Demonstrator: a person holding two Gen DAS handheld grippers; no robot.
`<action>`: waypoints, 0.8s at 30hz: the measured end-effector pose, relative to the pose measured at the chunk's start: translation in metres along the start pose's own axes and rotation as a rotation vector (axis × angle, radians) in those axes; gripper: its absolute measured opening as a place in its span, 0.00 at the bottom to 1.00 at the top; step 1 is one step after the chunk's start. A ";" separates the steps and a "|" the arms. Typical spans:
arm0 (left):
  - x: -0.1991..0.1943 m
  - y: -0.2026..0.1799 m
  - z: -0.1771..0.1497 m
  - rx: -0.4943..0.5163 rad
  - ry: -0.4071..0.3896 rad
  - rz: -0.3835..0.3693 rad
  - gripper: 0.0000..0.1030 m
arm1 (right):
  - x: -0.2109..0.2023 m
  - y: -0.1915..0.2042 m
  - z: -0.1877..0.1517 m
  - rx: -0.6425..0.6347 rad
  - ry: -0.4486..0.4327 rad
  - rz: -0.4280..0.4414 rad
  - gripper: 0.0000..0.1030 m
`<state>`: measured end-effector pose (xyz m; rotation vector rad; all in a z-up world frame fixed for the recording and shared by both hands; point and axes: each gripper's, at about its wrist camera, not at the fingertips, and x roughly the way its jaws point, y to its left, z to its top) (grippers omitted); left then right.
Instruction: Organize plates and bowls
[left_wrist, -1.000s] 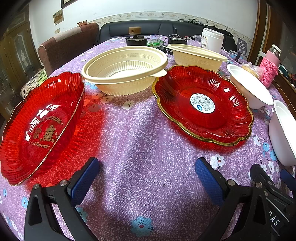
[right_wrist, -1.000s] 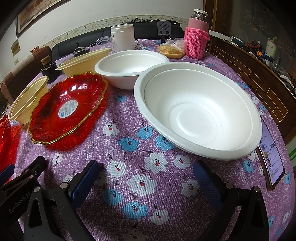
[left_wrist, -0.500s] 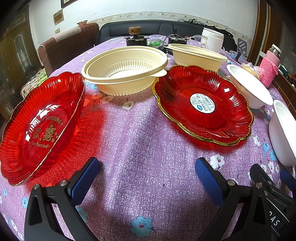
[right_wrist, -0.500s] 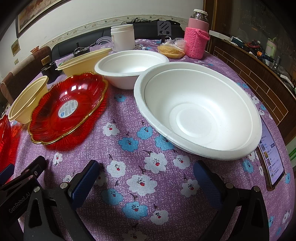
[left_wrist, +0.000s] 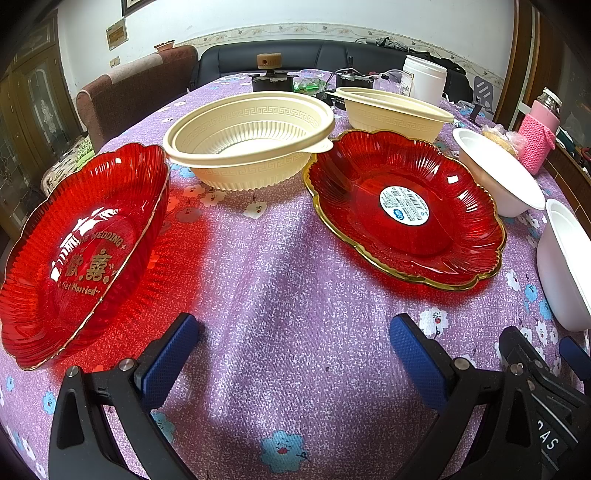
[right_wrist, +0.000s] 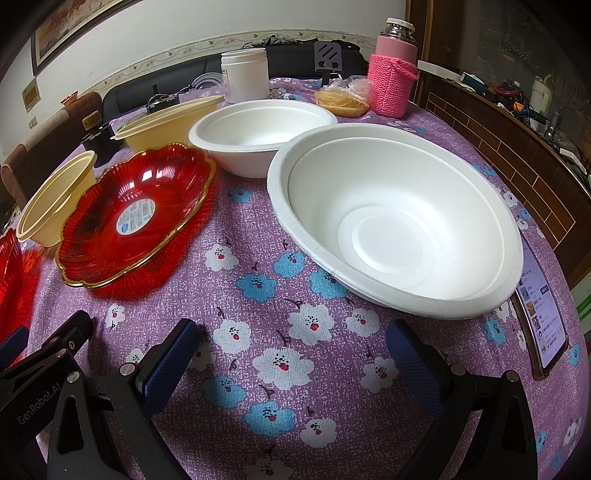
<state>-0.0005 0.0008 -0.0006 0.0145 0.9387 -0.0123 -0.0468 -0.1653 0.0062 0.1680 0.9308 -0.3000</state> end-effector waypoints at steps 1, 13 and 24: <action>0.000 0.000 0.000 0.000 0.000 0.000 1.00 | 0.000 0.000 0.000 0.000 0.000 0.000 0.99; 0.000 0.000 0.000 0.000 0.000 0.000 1.00 | 0.000 0.000 0.000 0.000 0.000 0.000 0.99; 0.000 0.000 0.000 -0.002 0.000 0.001 1.00 | 0.001 0.000 0.000 0.011 0.001 -0.006 0.99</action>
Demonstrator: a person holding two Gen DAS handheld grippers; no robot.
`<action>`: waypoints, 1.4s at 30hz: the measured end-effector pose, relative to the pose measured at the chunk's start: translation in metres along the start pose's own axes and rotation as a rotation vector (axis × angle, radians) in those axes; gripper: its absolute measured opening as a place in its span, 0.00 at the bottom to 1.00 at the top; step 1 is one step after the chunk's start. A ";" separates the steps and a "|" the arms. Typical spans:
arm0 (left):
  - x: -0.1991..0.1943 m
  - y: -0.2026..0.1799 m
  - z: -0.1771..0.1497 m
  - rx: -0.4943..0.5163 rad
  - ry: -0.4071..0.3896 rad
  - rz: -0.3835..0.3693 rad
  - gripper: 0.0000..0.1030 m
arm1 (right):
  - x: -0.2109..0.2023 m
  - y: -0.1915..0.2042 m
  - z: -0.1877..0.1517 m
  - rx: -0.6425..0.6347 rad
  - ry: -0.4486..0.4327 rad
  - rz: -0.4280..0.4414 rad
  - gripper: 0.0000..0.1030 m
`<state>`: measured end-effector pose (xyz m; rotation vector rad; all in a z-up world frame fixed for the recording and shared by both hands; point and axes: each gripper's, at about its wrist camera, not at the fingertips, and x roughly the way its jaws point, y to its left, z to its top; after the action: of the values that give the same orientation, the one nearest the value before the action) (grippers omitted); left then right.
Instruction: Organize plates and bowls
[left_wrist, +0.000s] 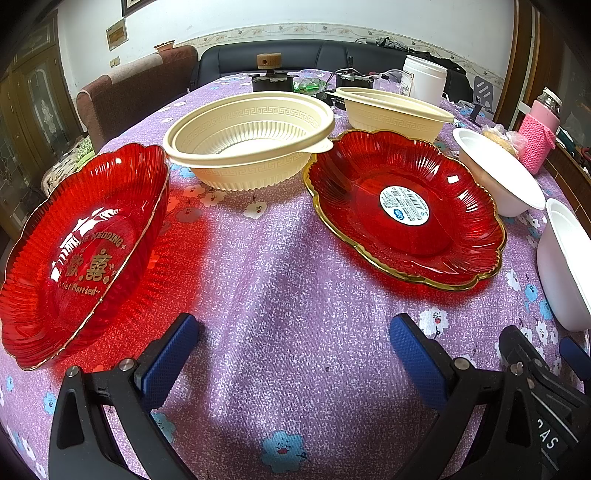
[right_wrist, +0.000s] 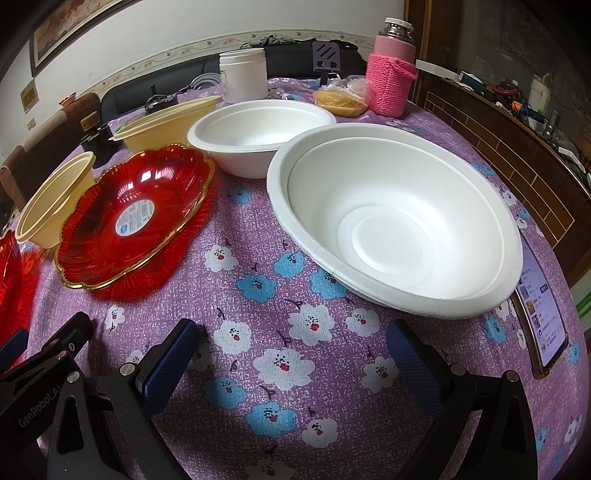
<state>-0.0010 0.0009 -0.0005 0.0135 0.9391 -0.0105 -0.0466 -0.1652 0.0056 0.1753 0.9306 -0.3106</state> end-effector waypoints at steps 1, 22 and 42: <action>0.000 0.000 0.000 0.002 0.001 0.000 1.00 | -0.001 -0.001 0.000 0.001 0.000 0.000 0.99; -0.013 0.004 -0.016 0.071 0.034 -0.044 1.00 | -0.014 -0.003 -0.017 -0.024 0.068 0.013 0.99; -0.188 0.178 -0.003 -0.005 -0.325 -0.144 0.99 | -0.142 0.081 -0.021 -0.239 -0.242 0.338 0.93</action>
<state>-0.1117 0.1794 0.1510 -0.0590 0.6140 -0.1400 -0.1148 -0.0562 0.1091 0.0707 0.6766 0.0924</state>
